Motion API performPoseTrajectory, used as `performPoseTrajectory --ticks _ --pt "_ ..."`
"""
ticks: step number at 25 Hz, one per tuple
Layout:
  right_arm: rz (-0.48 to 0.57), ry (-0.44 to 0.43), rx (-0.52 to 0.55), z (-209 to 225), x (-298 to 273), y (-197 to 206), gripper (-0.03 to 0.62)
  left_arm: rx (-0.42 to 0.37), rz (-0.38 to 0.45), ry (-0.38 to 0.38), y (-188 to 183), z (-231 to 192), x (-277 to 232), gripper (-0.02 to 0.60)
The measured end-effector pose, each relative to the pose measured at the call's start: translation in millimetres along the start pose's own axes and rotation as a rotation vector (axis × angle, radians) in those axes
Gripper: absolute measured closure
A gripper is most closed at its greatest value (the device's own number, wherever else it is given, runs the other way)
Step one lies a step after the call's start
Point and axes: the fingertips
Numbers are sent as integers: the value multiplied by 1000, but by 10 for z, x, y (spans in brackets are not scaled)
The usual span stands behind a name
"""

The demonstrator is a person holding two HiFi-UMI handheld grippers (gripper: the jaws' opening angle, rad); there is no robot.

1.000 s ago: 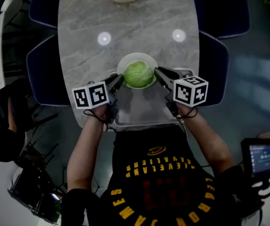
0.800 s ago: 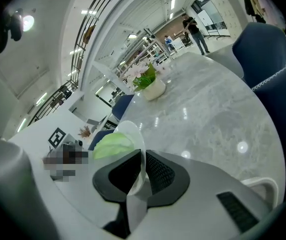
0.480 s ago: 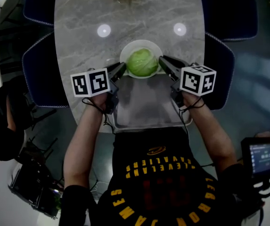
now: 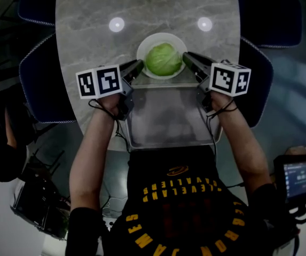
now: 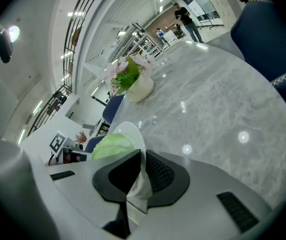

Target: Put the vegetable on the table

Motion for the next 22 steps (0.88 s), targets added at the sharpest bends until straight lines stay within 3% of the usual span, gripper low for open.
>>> performPoseTrajectory --ticks 14,22 --pt "-25 10 -50 72 -10 63 554 12 -25 3 55 -30 -62 546" --pt "-10 8 -58 45 6 46 554 69 -2 29 66 -31 -61 546"
Point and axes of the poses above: the fingertips, and each gripper's own axes: x backward along the fingers, z to its right, y out of its underside, and after that the axes turned 3 degrees about -x, right-handed
